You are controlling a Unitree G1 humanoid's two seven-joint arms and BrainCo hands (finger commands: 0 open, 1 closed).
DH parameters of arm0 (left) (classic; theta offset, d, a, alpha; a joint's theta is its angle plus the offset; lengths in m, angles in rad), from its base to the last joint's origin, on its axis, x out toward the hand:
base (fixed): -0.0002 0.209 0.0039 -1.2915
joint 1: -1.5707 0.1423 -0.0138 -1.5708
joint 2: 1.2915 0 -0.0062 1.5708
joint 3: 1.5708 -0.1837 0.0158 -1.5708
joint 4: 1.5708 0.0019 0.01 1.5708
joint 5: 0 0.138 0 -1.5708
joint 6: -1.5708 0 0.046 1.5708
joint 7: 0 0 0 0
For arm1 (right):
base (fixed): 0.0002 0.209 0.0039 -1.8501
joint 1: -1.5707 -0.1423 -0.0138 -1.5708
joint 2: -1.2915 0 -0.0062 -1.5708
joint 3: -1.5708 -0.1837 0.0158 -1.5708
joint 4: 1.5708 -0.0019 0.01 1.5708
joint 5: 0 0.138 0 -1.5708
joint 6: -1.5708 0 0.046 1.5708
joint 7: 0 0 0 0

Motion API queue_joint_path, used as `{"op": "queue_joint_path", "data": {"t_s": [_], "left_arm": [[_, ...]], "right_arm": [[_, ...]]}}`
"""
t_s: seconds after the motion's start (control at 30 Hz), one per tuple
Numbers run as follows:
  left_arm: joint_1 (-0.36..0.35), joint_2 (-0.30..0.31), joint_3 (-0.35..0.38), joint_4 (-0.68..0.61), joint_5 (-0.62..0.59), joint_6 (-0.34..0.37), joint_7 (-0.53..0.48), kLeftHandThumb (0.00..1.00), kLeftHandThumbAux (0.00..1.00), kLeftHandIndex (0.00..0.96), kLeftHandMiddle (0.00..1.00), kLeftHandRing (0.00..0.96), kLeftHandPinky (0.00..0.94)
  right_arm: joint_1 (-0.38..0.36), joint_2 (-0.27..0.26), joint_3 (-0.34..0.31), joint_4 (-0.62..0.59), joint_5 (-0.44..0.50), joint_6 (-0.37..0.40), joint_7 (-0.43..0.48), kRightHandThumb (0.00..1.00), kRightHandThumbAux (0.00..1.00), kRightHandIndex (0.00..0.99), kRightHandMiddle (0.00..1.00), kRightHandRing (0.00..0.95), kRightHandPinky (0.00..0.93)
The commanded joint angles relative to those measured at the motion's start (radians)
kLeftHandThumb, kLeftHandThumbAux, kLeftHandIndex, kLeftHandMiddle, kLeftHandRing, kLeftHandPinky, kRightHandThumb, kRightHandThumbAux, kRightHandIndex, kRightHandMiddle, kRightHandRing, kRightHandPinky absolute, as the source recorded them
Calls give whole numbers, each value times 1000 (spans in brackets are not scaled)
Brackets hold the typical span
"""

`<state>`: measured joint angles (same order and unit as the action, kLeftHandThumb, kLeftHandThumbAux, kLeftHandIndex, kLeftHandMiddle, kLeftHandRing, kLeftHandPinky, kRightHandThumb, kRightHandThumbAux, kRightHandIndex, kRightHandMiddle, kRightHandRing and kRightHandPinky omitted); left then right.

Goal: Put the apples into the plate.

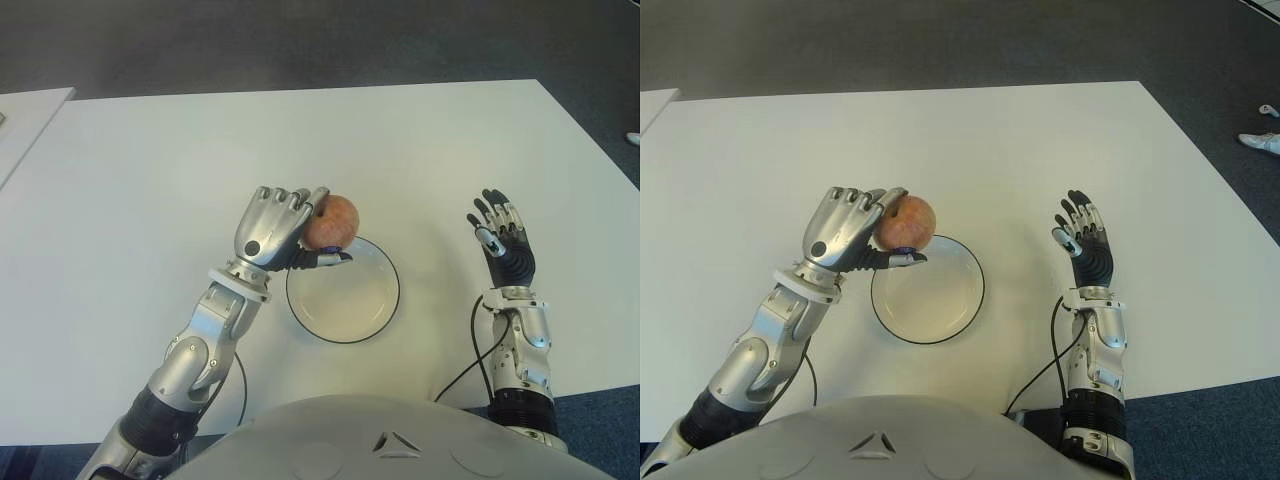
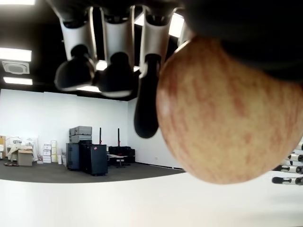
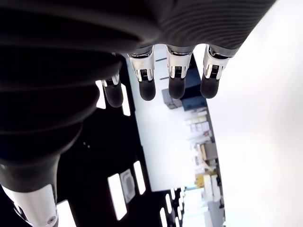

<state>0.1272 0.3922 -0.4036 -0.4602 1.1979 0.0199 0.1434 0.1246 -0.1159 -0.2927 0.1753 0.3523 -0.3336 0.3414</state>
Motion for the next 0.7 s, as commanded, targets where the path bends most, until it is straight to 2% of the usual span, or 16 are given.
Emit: {"op": "queue_joint_path", "data": {"t_s": [0.03, 0.2, 0.33, 0.7], "left_arm": [[-19, -29, -13, 3, -42, -31, -35, 752, 696, 443, 848, 850, 831], [-17, -44, -24, -1, -60, -56, -60, 750, 697, 443, 842, 845, 830], [-23, -59, -56, 29, -11, -68, -54, 749, 697, 442, 836, 841, 833], [-7, -44, -59, 8, 0, -84, -143, 748, 697, 442, 827, 835, 814]], "right_arm": [[15, 9, 9, 23, -30, -23, -11, 157, 705, 113, 78, 65, 95], [31, 15, 22, 15, -58, -44, -21, 133, 710, 110, 70, 49, 56], [44, 20, 33, 10, -79, -55, -35, 119, 717, 102, 64, 36, 36], [61, 23, 44, 8, -73, -84, -28, 99, 734, 92, 54, 26, 25]]}}
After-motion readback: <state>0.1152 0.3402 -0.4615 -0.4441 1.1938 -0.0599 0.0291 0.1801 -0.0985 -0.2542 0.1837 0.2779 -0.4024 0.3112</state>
